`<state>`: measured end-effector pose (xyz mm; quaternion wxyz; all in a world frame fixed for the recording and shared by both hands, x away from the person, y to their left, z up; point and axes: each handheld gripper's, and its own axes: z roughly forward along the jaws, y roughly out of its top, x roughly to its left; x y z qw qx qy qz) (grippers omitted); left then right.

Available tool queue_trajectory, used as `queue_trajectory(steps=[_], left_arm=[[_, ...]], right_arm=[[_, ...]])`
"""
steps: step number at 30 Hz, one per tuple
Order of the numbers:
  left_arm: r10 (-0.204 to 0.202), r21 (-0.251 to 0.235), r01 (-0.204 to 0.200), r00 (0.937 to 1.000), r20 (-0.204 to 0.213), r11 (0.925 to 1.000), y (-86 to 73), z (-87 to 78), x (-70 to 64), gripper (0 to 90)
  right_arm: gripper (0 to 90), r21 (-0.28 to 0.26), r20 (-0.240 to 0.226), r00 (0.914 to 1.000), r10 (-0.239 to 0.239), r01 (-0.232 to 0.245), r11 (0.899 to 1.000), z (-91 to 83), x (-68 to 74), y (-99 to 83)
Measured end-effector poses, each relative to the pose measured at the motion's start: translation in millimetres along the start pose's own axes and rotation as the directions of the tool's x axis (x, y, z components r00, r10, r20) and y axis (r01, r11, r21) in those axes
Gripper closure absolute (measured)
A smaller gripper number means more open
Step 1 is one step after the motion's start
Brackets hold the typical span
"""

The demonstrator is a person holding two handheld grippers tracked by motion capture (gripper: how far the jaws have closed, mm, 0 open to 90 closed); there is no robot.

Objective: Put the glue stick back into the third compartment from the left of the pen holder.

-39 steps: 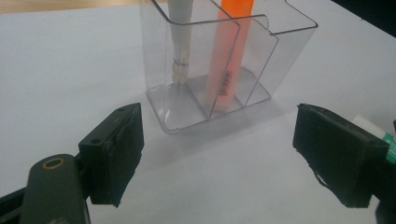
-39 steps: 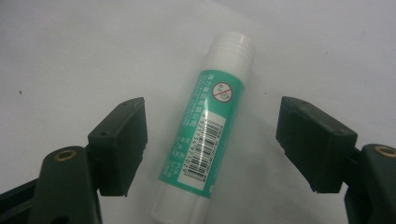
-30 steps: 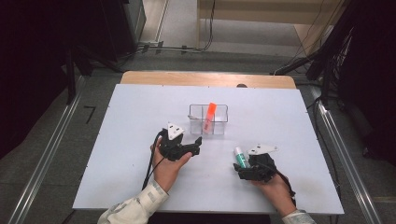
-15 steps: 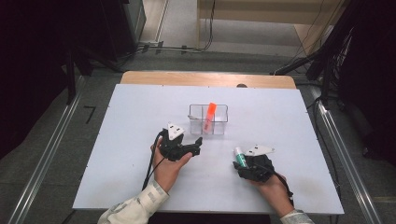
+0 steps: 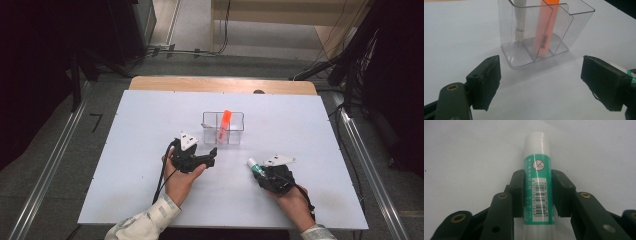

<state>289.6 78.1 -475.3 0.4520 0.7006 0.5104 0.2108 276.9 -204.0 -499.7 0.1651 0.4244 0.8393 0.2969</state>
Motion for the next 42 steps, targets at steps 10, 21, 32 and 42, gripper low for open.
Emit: queue_trajectory(steps=[10,21,32,42], left_arm=[[-0.001,0.002,0.001,1.0,0.002,1.0,-0.6,0.3,-0.9,17.0],[0.02,-0.013,-0.019,0.9977,0.065,0.9997,-2.2,-2.5,-2.0,48.5],[0.076,0.006,-0.077,0.9903,0.116,0.997,-2.7,-2.6,-6.9,90.0],[0.083,0.006,-0.084,0.9891,0.122,0.9964,-3.4,-1.5,-9.1,90.0]], right_arm=[[64.0,-0.01,0.003,0.9998,-0.021,0.021,1.0,-0.4,-1.2,0.7],[63.9,-0.082,-0.033,0.9992,-0.021,0.018,0.996,-11.5,3.8,5.4],[63.9,-0.166,-0.082,0.9953,-0.053,0.039,0.985,-18.0,18.7,19.1],[63.8,-0.221,-0.134,0.9868,-0.09,0.059,0.973,-14.0,37.7,42.2]])
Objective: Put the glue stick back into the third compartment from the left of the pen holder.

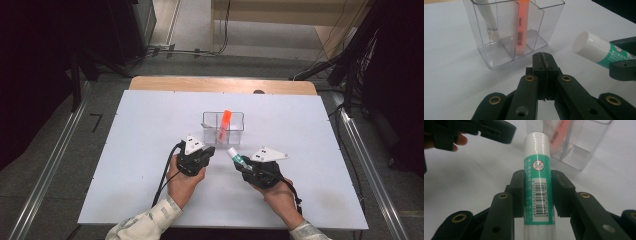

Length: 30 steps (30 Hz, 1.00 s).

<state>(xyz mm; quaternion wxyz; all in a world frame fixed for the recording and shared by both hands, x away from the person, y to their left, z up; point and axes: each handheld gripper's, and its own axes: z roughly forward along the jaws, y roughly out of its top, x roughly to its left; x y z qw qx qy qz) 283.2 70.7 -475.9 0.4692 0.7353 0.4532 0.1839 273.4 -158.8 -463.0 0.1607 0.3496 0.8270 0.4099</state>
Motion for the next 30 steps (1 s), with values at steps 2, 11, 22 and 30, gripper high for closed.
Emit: queue_trajectory(steps=[2,11,22,30], left_arm=[[0.001,-0.001,-0.001,1.0,-0.001,1.0,-0.1,0.0,0.1,90.0],[-0.004,0.008,0.004,1.0,-0.008,1.0,-1.6,3.0,4.0,90.0],[-0.015,0.003,0.015,0.9999,-0.002,0.9999,-2.2,4.8,4.3,90.0],[-0.02,-0.013,0.02,0.9998,-0.005,0.9997,-0.8,2.2,5.0,90.0]], right_arm=[[63.9,-0.008,-0.01,0.9999,-0.004,0.004,1.0,2.8,3.2,4.6],[63.9,-0.035,-0.04,0.9989,-0.023,0.022,0.999,16.0,12.4,19.7],[63.9,-0.044,-0.071,0.9971,-0.026,0.023,0.999,23.1,17.6,26.0],[63.9,-0.038,-0.083,0.9962,-0.026,0.023,0.999,25.8,17.2,25.0]])
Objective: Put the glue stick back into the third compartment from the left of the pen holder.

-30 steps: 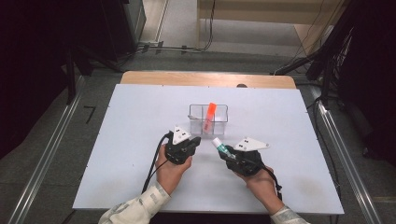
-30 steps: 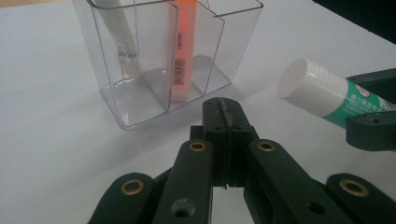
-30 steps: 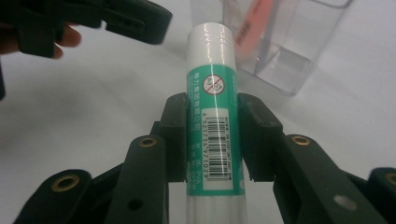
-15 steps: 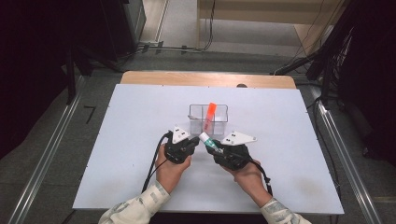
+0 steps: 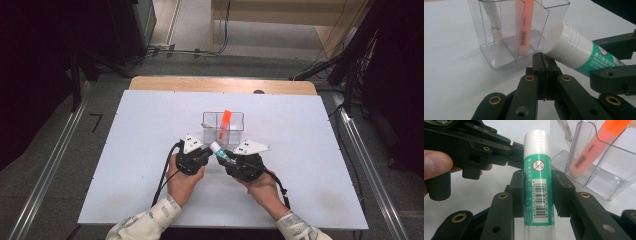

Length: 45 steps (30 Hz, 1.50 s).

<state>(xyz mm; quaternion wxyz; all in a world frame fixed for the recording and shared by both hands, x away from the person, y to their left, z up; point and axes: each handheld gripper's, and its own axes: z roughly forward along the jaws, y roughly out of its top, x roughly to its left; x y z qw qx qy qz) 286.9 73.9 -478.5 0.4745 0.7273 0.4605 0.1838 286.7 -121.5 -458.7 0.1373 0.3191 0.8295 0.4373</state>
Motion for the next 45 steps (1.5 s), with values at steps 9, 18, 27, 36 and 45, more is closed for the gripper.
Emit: queue_trajectory(steps=[9,18,27,36,45], left_arm=[[0.041,-0.053,-0.04,0.9991,0.012,0.9978,3.8,-6.8,-5.8,90.0],[0.073,-0.064,-0.074,0.9972,-0.017,0.9952,5.6,-9.5,-7.1,90.0],[-0.025,-0.041,0.023,0.9975,-0.066,0.9989,-0.8,-9.1,10.8,73.0],[-0.049,-0.016,0.047,0.9845,-0.168,0.9988,-8.2,-8.2,18.8,36.3],[-0.058,0.001,0.059,0.9812,-0.184,0.9982,-11.3,-8.0,20.8,28.9]], right_arm=[[64.0,0.018,-0.013,0.9999,0.002,-0.002,1.0,4.0,0.7,-2.7],[64.1,0.019,0.003,0.9999,-0.01,0.01,1.0,4.7,0.5,-3.8],[64.1,0.003,0.014,0.9998,0.013,-0.013,1.0,2.3,-5.8,-3.5],[64.0,-0.007,0.026,0.9992,0.03,-0.03,1.0,1.0,-10.3,-3.4],[64.0,-0.017,0.037,0.9982,0.047,-0.046,0.999,-0.1,-16.4,-2.9]])
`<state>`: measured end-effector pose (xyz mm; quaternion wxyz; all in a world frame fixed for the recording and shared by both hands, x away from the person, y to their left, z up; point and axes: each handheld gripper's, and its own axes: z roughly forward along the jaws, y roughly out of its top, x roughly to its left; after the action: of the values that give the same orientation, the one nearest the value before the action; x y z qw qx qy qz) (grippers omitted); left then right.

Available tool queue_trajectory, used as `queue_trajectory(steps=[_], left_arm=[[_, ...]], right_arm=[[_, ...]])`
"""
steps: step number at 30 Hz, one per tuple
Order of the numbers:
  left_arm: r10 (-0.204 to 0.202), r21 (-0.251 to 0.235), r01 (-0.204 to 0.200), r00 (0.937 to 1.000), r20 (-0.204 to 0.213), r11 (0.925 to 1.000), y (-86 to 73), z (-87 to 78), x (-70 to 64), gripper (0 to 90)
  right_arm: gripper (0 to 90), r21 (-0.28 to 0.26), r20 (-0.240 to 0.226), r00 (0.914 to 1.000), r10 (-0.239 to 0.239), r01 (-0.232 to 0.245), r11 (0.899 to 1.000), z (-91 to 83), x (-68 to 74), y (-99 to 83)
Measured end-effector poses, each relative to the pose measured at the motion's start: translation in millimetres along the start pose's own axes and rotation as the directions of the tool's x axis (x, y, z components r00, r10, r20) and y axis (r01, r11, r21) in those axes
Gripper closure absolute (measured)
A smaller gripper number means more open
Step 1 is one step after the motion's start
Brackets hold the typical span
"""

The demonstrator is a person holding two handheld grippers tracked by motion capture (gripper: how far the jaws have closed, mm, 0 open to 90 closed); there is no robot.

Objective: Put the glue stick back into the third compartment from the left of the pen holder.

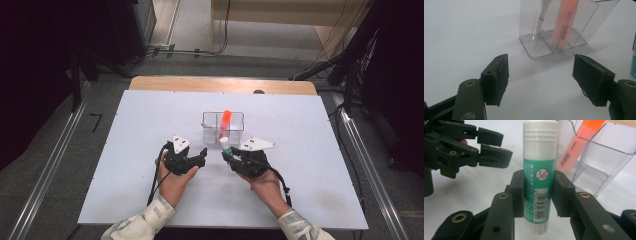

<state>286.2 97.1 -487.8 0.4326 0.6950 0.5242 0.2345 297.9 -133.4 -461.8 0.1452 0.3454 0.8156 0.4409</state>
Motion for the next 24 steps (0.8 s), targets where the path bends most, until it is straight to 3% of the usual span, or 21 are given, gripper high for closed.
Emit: queue_trajectory(steps=[24], left_arm=[[-0.011,-0.003,0.011,0.9999,-0.002,0.9999,-1.2,-2.6,4.2,28.7]], right_arm=[[64.0,-0.099,0.067,0.9938,0.088,-0.081,0.992,-8.6,-40.8,23.9]])
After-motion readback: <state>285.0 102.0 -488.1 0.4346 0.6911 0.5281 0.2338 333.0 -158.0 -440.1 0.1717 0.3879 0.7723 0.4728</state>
